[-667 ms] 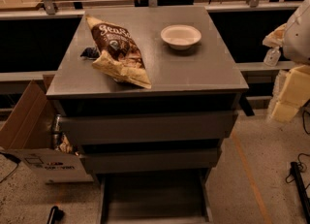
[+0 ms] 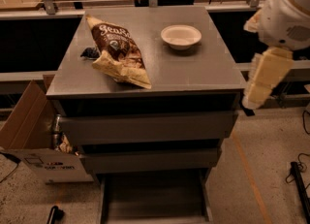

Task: Place brown chip bag into bottom drawer

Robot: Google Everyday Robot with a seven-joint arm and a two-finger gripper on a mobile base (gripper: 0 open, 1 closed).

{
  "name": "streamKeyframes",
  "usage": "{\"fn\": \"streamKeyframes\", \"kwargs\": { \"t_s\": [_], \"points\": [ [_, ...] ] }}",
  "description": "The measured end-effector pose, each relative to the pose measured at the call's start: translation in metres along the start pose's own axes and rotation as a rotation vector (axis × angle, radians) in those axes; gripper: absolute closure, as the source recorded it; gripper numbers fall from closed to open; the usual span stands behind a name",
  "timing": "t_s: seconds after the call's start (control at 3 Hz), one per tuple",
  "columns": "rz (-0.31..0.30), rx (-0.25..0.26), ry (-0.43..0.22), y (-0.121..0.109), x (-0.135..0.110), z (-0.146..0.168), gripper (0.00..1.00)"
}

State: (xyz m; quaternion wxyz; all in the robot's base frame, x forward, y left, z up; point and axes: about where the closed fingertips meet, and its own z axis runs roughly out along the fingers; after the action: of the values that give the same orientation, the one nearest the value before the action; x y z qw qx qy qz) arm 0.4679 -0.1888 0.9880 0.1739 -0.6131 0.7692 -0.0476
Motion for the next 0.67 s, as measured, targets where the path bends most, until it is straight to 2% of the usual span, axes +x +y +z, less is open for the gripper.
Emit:
{"fn": "streamKeyframes", "kwargs": {
  "t_s": [0.33, 0.67],
  "points": [
    [-0.110, 0.060, -0.076, -0.039, -0.078, 0.019, 0.00],
    [-0.142, 0.081, -0.210, -0.067, -0.155, 0.065, 0.00]
  ]
}}
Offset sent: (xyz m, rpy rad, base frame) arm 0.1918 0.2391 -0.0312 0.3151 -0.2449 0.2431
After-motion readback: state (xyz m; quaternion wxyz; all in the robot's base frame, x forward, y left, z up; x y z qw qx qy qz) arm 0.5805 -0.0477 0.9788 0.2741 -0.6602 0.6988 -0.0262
